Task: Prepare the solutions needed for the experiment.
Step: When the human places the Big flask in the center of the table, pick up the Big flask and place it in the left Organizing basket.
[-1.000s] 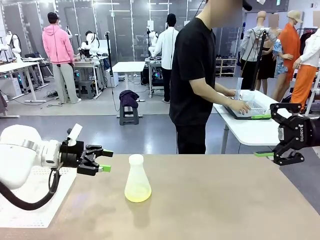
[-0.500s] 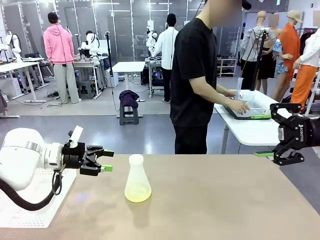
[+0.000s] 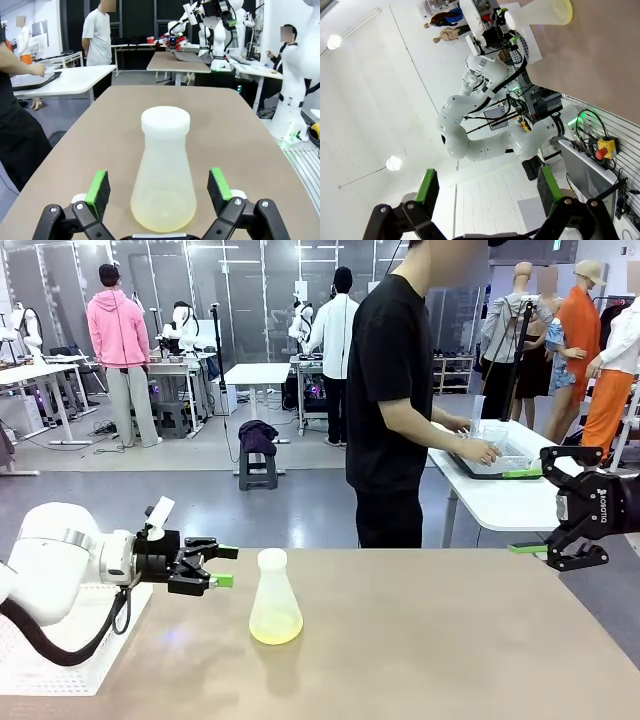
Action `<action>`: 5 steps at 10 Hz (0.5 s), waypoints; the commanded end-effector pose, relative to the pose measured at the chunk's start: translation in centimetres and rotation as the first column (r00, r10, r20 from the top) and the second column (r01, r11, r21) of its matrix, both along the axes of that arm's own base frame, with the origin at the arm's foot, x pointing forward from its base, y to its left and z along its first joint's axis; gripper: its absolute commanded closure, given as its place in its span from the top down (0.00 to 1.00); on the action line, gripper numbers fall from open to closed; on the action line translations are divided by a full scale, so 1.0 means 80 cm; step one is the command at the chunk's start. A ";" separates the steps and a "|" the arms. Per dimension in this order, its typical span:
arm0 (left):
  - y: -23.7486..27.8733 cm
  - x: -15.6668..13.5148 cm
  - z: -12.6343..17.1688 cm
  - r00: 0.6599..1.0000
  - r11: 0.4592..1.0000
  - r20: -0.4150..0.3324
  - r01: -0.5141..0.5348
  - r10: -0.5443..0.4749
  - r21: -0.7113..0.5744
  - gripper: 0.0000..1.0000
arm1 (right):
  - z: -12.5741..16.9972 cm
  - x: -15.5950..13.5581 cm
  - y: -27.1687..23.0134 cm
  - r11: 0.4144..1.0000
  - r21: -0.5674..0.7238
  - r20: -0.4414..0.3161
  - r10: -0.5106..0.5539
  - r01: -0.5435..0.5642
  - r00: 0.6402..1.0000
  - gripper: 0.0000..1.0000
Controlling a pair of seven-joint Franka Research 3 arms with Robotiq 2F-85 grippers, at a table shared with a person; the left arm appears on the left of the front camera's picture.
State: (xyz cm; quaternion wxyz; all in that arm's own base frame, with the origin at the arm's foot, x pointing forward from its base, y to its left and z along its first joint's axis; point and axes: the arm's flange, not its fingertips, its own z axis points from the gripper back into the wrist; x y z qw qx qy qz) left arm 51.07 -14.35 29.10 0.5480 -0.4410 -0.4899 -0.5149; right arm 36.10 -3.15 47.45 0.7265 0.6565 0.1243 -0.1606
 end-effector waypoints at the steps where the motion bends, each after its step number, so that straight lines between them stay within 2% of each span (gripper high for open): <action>1: -0.014 0.017 -0.002 0.998 0.998 -0.040 0.054 -0.055 -0.028 1.00 | 0.002 0.000 0.001 1.000 0.003 -0.007 -0.006 0.006 1.000 1.00; 5: -0.034 0.022 -0.010 0.994 0.996 -0.069 0.086 -0.086 -0.014 1.00 | 0.002 0.000 0.001 1.000 0.003 -0.007 -0.006 0.006 1.000 1.00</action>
